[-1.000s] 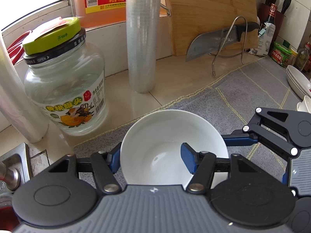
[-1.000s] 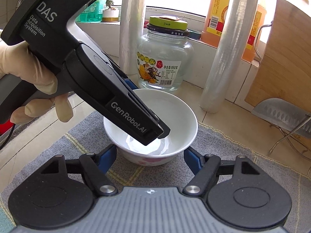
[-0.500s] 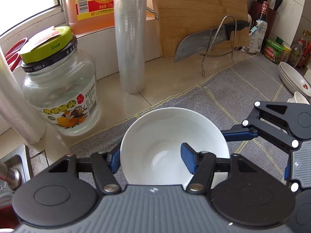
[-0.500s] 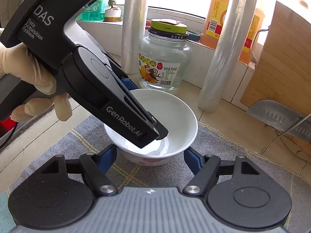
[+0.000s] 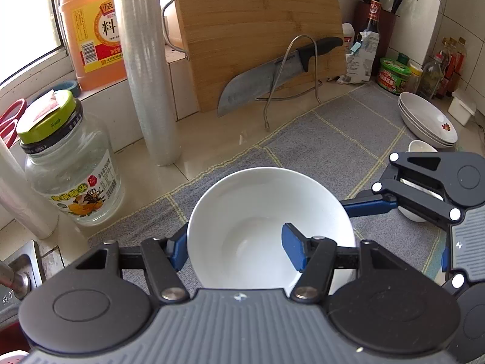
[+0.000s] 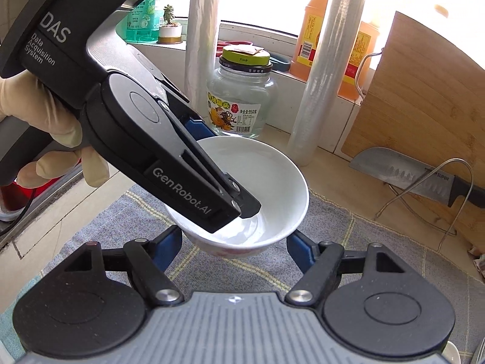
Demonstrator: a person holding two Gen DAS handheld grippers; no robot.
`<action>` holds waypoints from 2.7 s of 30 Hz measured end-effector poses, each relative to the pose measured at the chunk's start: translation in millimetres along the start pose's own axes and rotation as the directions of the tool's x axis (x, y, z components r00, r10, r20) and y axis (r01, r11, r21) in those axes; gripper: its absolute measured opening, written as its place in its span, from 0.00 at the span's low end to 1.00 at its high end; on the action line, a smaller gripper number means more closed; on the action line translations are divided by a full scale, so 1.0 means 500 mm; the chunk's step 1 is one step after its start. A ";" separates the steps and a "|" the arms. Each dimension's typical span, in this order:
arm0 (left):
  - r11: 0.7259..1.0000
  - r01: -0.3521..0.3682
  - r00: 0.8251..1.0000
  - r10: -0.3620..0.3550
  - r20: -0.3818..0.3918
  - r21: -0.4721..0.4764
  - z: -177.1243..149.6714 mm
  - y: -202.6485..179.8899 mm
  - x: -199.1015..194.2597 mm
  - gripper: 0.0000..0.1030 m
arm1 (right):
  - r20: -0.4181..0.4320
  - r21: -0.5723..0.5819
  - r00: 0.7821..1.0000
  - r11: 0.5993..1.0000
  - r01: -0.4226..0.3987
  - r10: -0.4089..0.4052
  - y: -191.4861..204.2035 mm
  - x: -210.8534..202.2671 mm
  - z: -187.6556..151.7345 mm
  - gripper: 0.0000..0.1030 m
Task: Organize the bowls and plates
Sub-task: 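Lift the floral bowl with the left gripper and carry it toward the stack, then carry the floral bowl with the left gripper over the nested white bowls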
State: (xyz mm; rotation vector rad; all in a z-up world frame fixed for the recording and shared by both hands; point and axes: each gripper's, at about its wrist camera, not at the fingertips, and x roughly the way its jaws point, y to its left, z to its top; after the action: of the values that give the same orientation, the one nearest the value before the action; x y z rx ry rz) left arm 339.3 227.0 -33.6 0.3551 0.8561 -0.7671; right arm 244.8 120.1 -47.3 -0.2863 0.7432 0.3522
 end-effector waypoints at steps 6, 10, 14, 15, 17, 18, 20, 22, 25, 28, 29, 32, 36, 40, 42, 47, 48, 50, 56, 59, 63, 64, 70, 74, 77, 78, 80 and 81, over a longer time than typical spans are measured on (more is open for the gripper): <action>0.999 0.015 1.000 -0.015 0.004 0.030 0.006 -0.050 -0.018 0.60 | -0.005 0.017 1.000 1.000 0.013 -0.013 -0.008 -0.051 -0.027 0.78; 0.999 0.029 1.000 -0.029 0.006 0.043 0.013 -0.083 -0.027 0.60 | -0.005 0.037 1.000 0.999 0.018 -0.018 -0.018 -0.081 -0.043 0.78; 0.997 0.045 0.999 -0.046 0.008 0.061 0.023 -0.122 -0.031 0.60 | -0.007 0.057 0.999 0.998 0.033 -0.032 -0.029 -0.114 -0.066 0.78; 0.997 0.051 0.999 -0.051 0.008 0.065 0.025 -0.132 -0.030 0.60 | -0.008 0.061 0.999 0.997 0.037 -0.036 -0.033 -0.121 -0.072 0.78; 0.995 0.060 0.998 -0.061 0.006 0.077 0.028 -0.153 -0.029 0.60 | -0.010 0.068 0.999 0.997 0.046 -0.045 -0.042 -0.136 -0.084 0.78; 0.994 0.065 0.998 -0.066 0.007 0.083 0.031 -0.164 -0.027 0.60 | -0.011 0.070 0.999 0.996 0.053 -0.052 -0.047 -0.145 -0.092 0.78; 0.992 0.075 0.997 -0.076 0.008 0.100 0.037 -0.185 -0.024 0.60 | -0.011 0.078 0.998 0.995 0.066 -0.065 -0.059 -0.159 -0.104 0.78; 0.990 0.086 0.996 -0.088 0.011 0.113 0.045 -0.204 -0.020 0.60 | -0.012 0.088 0.997 0.993 0.081 -0.080 -0.072 -0.176 -0.115 0.78; 0.985 0.103 0.994 -0.106 0.014 0.139 0.061 -0.234 -0.012 0.60 | -0.012 0.102 0.994 0.989 0.106 -0.105 -0.089 -0.196 -0.128 0.78; 0.978 0.123 0.992 -0.128 0.017 0.165 0.079 -0.264 -0.002 0.60 | -0.012 0.116 0.991 0.984 0.134 -0.134 -0.105 -0.214 -0.140 0.78; 0.976 0.130 0.991 -0.135 0.019 0.174 0.084 -0.273 0.001 0.60 | -0.013 0.121 0.989 0.982 0.145 -0.144 -0.110 -0.219 -0.144 0.78; 0.968 0.148 0.988 -0.155 0.021 0.201 0.101 -0.300 0.010 0.60 | -0.019 0.137 0.984 0.975 0.176 -0.175 -0.128 -0.235 -0.159 0.78; 0.956 0.176 0.982 -0.187 0.022 0.233 0.122 -0.335 0.026 0.60 | -0.029 0.157 0.977 0.964 0.212 -0.210 -0.152 -0.249 -0.175 0.78; 0.944 0.203 0.977 -0.215 0.017 0.259 0.137 -0.364 0.046 0.60 | -0.043 0.179 0.969 0.952 0.248 -0.244 -0.174 -0.262 -0.194 0.78; 0.939 0.220 0.973 -0.231 0.010 0.265 0.141 -0.374 0.055 0.60 | -0.052 0.186 0.965 0.947 0.262 -0.257 -0.181 -0.266 -0.203 0.78; 0.927 0.244 0.968 -0.252 -0.009 0.286 0.150 -0.404 0.078 0.60 | -0.073 0.213 0.960 0.936 0.279 -0.270 -0.203 -0.269 -0.223 0.78; 0.925 0.248 0.967 -0.255 -0.013 0.288 0.151 -0.407 0.082 0.60 | -0.078 0.217 0.959 0.935 0.281 -0.271 -0.206 -0.268 -0.226 0.78; 0.923 0.254 0.966 -0.259 -0.023 0.289 0.153 -0.414 0.092 0.60 | -0.084 0.226 0.959 0.932 0.283 -0.271 -0.211 -0.267 -0.233 0.78; 0.921 0.259 0.965 -0.257 -0.047 0.291 0.153 -0.424 0.114 0.60 | -0.097 0.247 0.962 0.931 0.271 -0.254 -0.222 -0.260 -0.246 0.78; 0.921 0.260 0.965 -0.254 -0.057 0.291 0.150 -0.426 0.121 0.60 | -0.103 0.259 0.966 0.931 0.257 -0.238 -0.227 -0.254 -0.252 0.78; 0.919 0.259 0.966 -0.253 -0.061 0.297 0.146 -0.430 0.126 0.60 | -0.112 0.262 0.967 0.931 0.252 -0.230 -0.228 -0.249 -0.258 0.78; 0.918 0.259 0.966 -0.253 -0.060 0.299 0.146 -0.431 0.126 0.60 | -0.113 0.264 0.967 0.931 0.252 -0.229 -0.229 -0.248 -0.259 0.78; 0.915 0.252 0.967 -0.247 -0.057 0.315 0.147 -0.433 0.127 0.60 | -0.120 0.268 0.967 0.931 0.249 -0.224 -0.234 -0.247 -0.259 0.78; 0.909 0.233 0.972 -0.229 -0.053 0.345 0.143 -0.439 0.129 0.60 | -0.120 0.271 0.968 0.931 0.245 -0.220 -0.238 -0.247 -0.259 0.78; 0.907 0.228 0.973 -0.224 -0.053 0.354 0.142 -0.441 0.132 0.61 | -0.120 0.274 0.968 0.930 0.246 -0.221 -0.239 -0.246 -0.259 0.78; 0.907 0.227 0.973 -0.223 -0.053 0.356 0.142 -0.442 0.132 0.61 | -0.121 0.273 0.968 0.930 0.247 -0.222 -0.239 -0.246 -0.259 0.78; 0.903 0.225 0.974 -0.221 -0.053 0.365 0.142 -0.443 0.133 0.61 | -0.121 0.278 0.968 0.929 0.245 -0.219 -0.239 -0.245 -0.260 0.78; 0.902 0.223 0.974 -0.219 -0.052 0.370 0.141 -0.444 0.133 0.61 | -0.122 0.281 0.968 0.928 0.244 -0.217 -0.240 -0.245 -0.260 0.78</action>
State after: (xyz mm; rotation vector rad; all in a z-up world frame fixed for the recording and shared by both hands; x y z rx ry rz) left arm 243.1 4.7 -38.6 0.6071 0.7636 -1.1478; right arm 131.5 -62.8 -37.2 -0.1058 0.8285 0.0025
